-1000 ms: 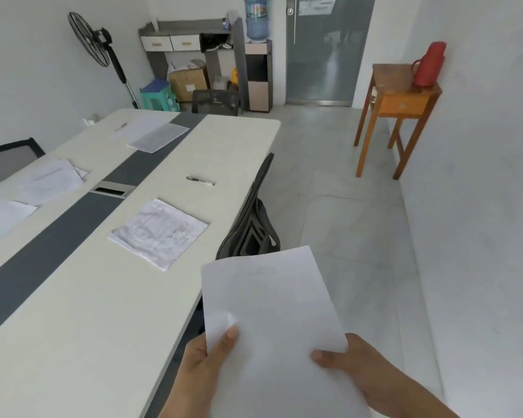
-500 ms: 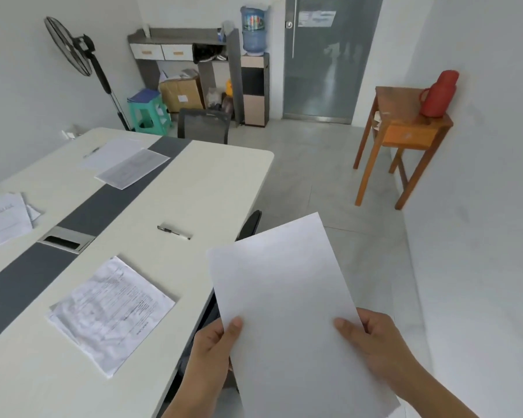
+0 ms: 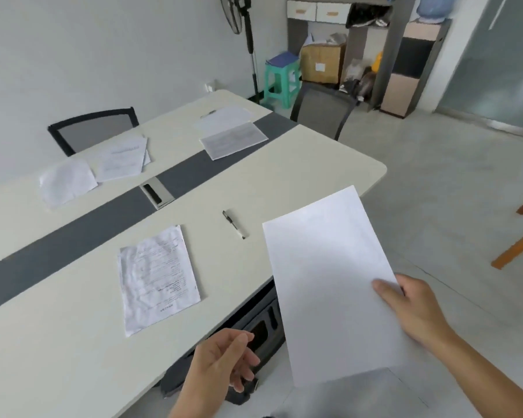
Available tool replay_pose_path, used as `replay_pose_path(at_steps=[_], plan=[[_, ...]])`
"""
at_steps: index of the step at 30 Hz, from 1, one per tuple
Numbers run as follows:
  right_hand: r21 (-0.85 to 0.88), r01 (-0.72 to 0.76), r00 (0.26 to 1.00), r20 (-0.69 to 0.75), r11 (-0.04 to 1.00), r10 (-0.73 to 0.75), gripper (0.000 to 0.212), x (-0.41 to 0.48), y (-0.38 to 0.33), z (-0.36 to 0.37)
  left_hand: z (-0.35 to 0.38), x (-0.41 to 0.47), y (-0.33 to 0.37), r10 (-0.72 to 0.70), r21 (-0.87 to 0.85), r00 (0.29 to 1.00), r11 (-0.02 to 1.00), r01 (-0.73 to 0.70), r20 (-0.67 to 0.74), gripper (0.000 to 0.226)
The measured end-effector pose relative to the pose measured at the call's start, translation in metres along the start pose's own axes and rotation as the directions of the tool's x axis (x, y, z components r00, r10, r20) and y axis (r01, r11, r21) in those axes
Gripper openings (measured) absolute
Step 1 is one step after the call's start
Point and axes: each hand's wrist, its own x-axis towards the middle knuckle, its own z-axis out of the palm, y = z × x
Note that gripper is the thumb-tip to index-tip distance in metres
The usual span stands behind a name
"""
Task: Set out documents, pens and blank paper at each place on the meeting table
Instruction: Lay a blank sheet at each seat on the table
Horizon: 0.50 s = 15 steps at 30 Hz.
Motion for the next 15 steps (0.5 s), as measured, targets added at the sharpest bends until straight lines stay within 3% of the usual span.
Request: replay_pose_path(at_steps=[8,15], plan=[[-0.159,0.172,0.958,0.256,0.972,-0.128,0.035,0.130,-0.063,0.101,-0.038,0.002,-0.011,-0.106,-0.156,0.962,0.985,0.068,-0.251,0.021],[-0.371,0.201,0.949,0.302,0.907,-0.086,0.038,0.191,-0.098,0.203,-0.088,0.041,-0.015,-0.120,-0.298,0.917,0.954,0.002,-0.380,0.023]])
